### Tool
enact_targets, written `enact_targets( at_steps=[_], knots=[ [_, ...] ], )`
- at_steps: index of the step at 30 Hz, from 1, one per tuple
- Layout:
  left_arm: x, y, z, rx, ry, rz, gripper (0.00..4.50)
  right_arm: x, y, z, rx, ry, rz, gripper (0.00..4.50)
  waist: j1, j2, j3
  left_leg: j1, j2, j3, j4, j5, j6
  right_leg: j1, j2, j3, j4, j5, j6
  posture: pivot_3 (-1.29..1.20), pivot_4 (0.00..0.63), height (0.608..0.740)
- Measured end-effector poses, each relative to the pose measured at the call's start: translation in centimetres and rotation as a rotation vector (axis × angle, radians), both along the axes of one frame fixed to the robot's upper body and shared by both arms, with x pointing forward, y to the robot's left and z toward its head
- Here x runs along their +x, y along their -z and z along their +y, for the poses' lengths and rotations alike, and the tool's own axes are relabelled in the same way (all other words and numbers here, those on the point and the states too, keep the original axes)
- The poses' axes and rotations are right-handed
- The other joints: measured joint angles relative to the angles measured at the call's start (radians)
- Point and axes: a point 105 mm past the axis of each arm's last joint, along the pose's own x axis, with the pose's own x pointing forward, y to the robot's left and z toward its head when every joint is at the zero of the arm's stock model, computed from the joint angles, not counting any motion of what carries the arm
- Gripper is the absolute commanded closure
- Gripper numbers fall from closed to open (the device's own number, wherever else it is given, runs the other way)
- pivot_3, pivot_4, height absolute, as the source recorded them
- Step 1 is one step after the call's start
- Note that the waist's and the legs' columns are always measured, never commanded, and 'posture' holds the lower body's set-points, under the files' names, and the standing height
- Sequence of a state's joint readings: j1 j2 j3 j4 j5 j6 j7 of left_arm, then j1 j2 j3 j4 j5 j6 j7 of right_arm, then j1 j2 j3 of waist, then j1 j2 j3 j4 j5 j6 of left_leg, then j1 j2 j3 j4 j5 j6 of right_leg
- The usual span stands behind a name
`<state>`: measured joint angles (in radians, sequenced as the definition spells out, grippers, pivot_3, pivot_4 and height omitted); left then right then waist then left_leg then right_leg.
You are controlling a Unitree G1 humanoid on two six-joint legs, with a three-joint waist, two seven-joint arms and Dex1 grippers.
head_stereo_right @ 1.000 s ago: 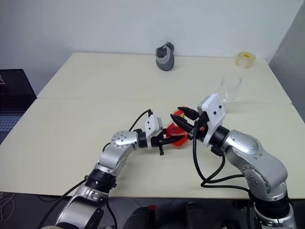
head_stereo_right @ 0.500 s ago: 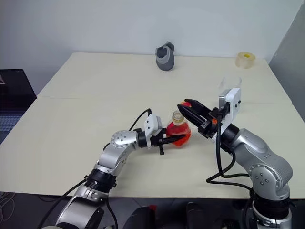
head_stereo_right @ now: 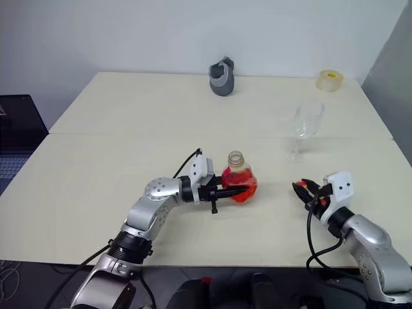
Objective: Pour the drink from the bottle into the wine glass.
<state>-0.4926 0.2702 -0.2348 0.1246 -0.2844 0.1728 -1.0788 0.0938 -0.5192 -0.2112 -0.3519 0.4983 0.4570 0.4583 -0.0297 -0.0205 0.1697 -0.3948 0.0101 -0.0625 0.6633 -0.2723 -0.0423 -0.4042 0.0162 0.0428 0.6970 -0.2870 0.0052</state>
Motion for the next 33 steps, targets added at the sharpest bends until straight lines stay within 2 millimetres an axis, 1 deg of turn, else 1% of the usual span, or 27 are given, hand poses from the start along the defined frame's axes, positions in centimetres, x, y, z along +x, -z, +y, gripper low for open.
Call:
enact_targets(
  at_steps=[2,5,7,8,10,13,15,17,18,20,21,22,23,24,26,27,28,29,30,31,33],
  knots=[
    [-0.5,0.1,-0.1,0.004,0.028,0.009,3.76,-0.2,1.3,-0.3,0.003,0.015,0.018,3.3,-0.002,0.0,0.0,0.001,0.0,0.002,-0.001,0.0,0.0,0.0,0.0,0.001,0.0,0.0,0.0,0.0,0.15,0.74],
    [-1.1,0.6,-0.2,0.023,0.062,0.023,3.76,-0.8,3.3,0.2,0.016,-0.005,0.066,3.3,-0.002,0.0,0.0,0.001,0.0,0.002,-0.001,0.0,0.0,0.0,0.0,0.001,0.0,0.0,0.0,0.0,0.15,0.74],
    [-1.3,0.7,-0.1,0.031,0.07,0.026,3.76,-0.9,3.5,0.2,-0.007,-0.012,0.052,2.57,-0.001,0.0,0.0,0.001,0.0,0.003,-0.001,0.0,0.0,0.0,0.0,0.002,0.0,0.0,0.0,0.0,0.15,0.74],
    [-1.4,0.8,-0.1,0.033,0.071,0.025,3.76,-0.9,3.7,0.0,-0.018,-0.014,0.056,2.35,0.0,0.0,0.0,0.001,0.0,0.003,0.0,0.0,0.0,0.0,0.0,0.002,0.0,0.0,0.0,0.0,0.15,0.74],
    [-1.3,0.8,-0.1,0.035,0.068,0.026,3.76,-1.2,4.0,0.0,-0.027,-0.032,0.063,1.68,0.001,0.0,0.0,0.001,0.0,0.003,0.0,0.0,0.0,0.001,0.0,0.002,0.0,-0.002,0.004,0.0,0.15,0.74],
    [-1.2,0.8,0.0,0.035,0.056,0.024,3.76,-2.1,4.2,-0.1,-0.046,-0.084,0.091,0.61,0.005,0.001,0.0,0.001,-0.001,0.002,0.0,0.0,0.0,0.002,0.0,0.001,0.0,-0.002,0.004,0.0,0.15,0.74],
    [-1.0,0.7,0.1,0.032,0.036,0.02,3.76,-2.9,4.2,-0.4,-0.059,-0.109,0.112,0.01,0.013,0.0,0.0,0.001,-0.002,0.002,0.0,0.0,0.0,0.002,0.0,0.001,-0.001,-0.002,0.004,0.0,0.15,0.74],
    [-0.4,0.5,0.5,0.021,-0.007,0.011,3.76,-3.6,4.1,-1.2,-0.08,-0.123,0.14,0.0,0.018,0.0,0.0,0.002,-0.002,0.001,0.001,0.0,0.0,0.004,0.0,0.001,-0.002,-0.002,0.004,0.0,0.15,0.74],
    [0.1,0.3,0.9,0.01,-0.047,0.006,3.76,-3.9,3.8,-1.7,-0.096,-0.131,0.151,0.0,0.02,0.001,0.0,0.002,-0.003,0.002,0.001,0.0,0.0,0.004,0.0,0.001,-0.002,-0.002,0.004,0.0,0.15,0.74],
    [1.5,0.1,2.2,-0.01,-0.144,0.0,3.76,-4.3,3.3,-2.5,-0.124,-0.138,0.179,0.0,0.022,0.0,0.0,0.003,-0.002,0.002,0.001,0.0,0.0,0.005,0.0,0.001,-0.002,-0.003,0.006,0.0,0.15,0.74],
    [2.2,0.0,2.9,-0.021,-0.198,0.0,3.76,-4.3,2.9,-2.4,-0.124,-0.151,0.182,0.0,0.021,0.0,0.0,0.003,-0.001,0.002,0.001,0.0,0.0,0.005,0.0,0.001,-0.002,-0.003,0.006,0.0,0.15,0.74],
    [3.2,0.0,3.8,-0.037,-0.271,-0.003,3.76,-3.9,2.1,-1.6,-0.124,-0.189,0.173,0.0,0.015,0.0,0.0,0.005,0.0,0.002,0.001,0.0,0.0,0.005,0.0,0.002,-0.001,-0.003,0.006,0.0,0.15,0.74],
    [4.2,-0.1,4.7,-0.051,-0.342,-0.003,3.76,-3.2,0.6,-0.5,-0.125,-0.229,0.129,0.0,0.006,0.0,0.0,0.005,0.0,0.002,0.0,0.0,0.0,0.004,0.0,0.002,-0.001,-0.003,0.006,0.0,0.15,0.74],
    [5.3,-0.3,5.7,-0.073,-0.422,-0.002,3.76,-2.3,-1.2,1.3,-0.137,-0.295,0.07,0.0,-0.003,0.0,0.0,0.007,0.001,0.002,0.0,0.0,0.0,0.004,0.001,0.002,0.0,-0.003,0.006,0.0,0.15,0.74],
    [6.9,-0.8,7.4,-0.103,-0.532,-0.014,3.76,-1.3,-4.3,4.5,-0.164,-0.403,-0.049,0.0,-0.008,0.0,0.001,0.009,0.0,0.002,-0.001,0.0,0.0,0.005,0.003,0.002,0.0,-0.003,0.006,0.0,0.15,0.74],
    [7.7,-1.1,8.7,-0.118,-0.592,-0.023,3.76,-0.7,-5.5,6.5,-0.161,-0.453,-0.097,0.0,-0.009,-0.002,0.001,0.009,0.0,0.002,-0.002,0.0,0.0,0.006,0.004,0.001,-0.001,-0.004,0.006,0.0,0.15,0.74],
    [8.2,-1.1,9.6,-0.121,-0.635,-0.024,3.76,-0.4,-6.0,7.8,-0.149,-0.49,-0.123,0.0,-0.006,-0.002,0.001,0.008,0.0,0.001,-0.002,0.0,0.0,0.006,0.004,0.0,-0.001,-0.004,0.006,0.0,0.15,0.74],
    [8.8,-1.0,11.1,-0.121,-0.695,-0.03,3.76,0.0,-6.2,9.5,-0.135,-0.527,-0.134,0.0,-0.005,-0.002,0.001,0.008,0.001,0.0,-0.002,0.0,0.0,0.005,0.004,-0.001,-0.001,-0.003,0.003,0.0,0.15,0.74],
    [9.3,-0.8,12.2,-0.118,-0.745,-0.026,3.76,0.2,-6.2,10.7,-0.118,-0.554,-0.14,0.0,-0.003,-0.003,0.001,0.006,0.001,-0.001,-0.002,0.0,0.0,0.004,0.004,-0.001,-0.001,-0.001,0.0,0.0,0.15,0.74],
    [9.8,-0.5,13.6,-0.116,-0.806,-0.027,3.76,0.5,-6.1,12.0,-0.104,-0.582,-0.139,0.0,-0.001,-0.003,0.001,0.002,0.002,-0.001,-0.002,0.0,0.0,0.0,0.002,-0.002,-0.001,-0.001,0.0,0.0,0.15,0.74],
    [10.5,0.1,15.8,-0.108,-0.9,-0.022,3.76,1.3,-6.0,14.0,-0.096,-0.621,-0.14,0.0,0.001,-0.003,0.001,-0.003,0.001,-0.002,0.001,0.0,0.0,-0.003,-0.001,-0.003,0.0,-0.001,0.0,0.0,0.15,0.74]
  ],
)
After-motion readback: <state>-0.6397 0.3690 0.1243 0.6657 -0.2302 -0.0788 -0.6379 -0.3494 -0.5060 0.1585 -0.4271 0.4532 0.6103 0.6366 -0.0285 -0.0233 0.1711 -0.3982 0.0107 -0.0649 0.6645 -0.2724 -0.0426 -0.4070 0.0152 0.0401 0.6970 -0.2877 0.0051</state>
